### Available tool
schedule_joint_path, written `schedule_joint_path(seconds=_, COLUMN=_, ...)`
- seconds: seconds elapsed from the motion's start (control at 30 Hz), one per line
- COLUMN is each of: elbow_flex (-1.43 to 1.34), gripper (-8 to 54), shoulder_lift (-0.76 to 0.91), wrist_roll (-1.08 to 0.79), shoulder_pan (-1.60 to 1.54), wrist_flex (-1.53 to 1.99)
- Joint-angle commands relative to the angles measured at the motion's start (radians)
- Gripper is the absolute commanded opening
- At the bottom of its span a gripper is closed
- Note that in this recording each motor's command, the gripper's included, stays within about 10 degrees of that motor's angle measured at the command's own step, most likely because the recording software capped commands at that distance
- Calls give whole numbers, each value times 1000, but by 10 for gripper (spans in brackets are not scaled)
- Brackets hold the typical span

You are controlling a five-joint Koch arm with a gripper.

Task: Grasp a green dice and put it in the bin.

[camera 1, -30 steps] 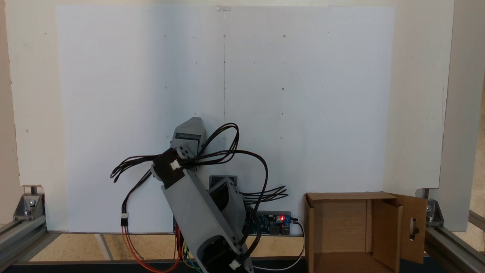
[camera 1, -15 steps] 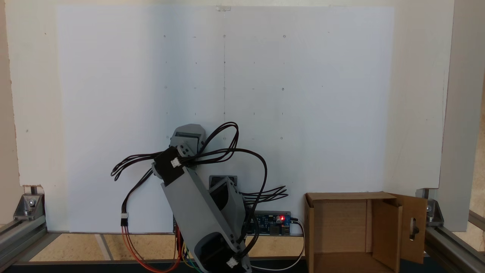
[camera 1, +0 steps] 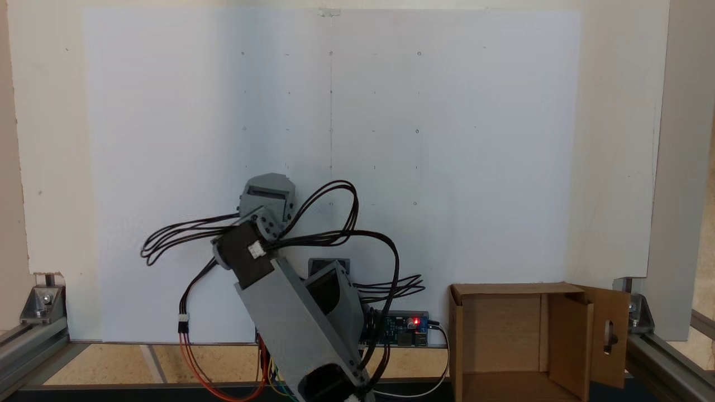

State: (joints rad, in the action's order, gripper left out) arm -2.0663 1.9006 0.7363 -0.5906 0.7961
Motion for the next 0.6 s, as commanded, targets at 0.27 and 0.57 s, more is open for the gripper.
schedule_joint_path(seconds=0.27, elbow_flex=589, gripper=114, shoulder_lift=43, wrist_roll=-138, shoulder_pan=339, wrist_flex=460)
schedule_joint_path(seconds=0.57, elbow_flex=589, gripper=114, shoulder_lift=46, wrist_roll=-432, shoulder_pan=870, wrist_flex=331)
